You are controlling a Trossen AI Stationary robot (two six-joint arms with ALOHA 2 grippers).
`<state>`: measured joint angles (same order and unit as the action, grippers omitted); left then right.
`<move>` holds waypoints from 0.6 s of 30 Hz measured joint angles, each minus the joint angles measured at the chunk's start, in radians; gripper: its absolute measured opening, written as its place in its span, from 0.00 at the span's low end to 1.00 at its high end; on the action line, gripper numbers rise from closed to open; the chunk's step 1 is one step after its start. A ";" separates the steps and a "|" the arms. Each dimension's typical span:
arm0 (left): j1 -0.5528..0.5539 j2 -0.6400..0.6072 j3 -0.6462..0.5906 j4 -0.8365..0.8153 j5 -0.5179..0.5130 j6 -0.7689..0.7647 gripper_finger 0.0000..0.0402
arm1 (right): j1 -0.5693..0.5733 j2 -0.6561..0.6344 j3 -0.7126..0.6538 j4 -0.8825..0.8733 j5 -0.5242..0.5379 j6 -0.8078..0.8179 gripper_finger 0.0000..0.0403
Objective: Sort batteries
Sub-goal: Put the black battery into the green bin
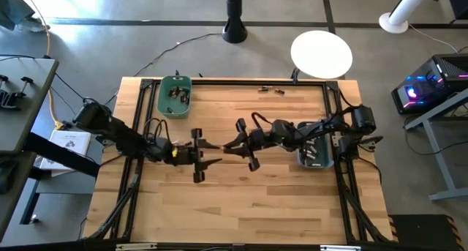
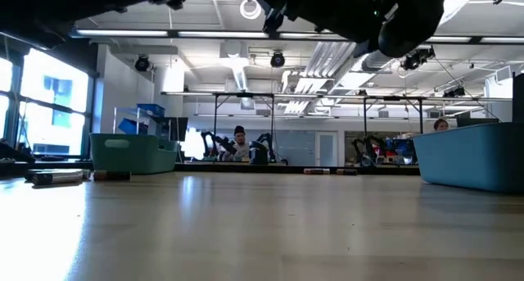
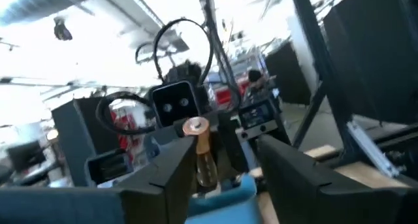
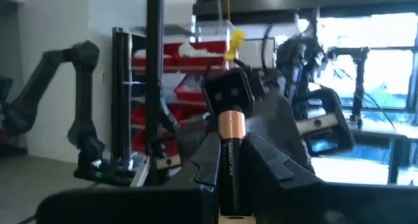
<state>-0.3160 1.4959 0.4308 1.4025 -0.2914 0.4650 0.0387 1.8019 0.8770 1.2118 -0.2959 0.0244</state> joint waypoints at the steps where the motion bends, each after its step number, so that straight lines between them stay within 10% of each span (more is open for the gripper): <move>1: 0.001 0.001 0.007 0.001 0.005 0.001 0.43 | 0.005 -0.002 0.010 -0.011 0.001 -0.006 0.07; 18: 0.010 -0.010 0.020 -0.061 0.002 0.079 0.54 | 0.039 0.001 0.017 -0.087 0.000 -0.036 0.07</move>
<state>-0.3061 1.4857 0.4511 1.3417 -0.2892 0.5435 0.0775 1.8027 0.8944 1.1252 -0.2964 -0.0113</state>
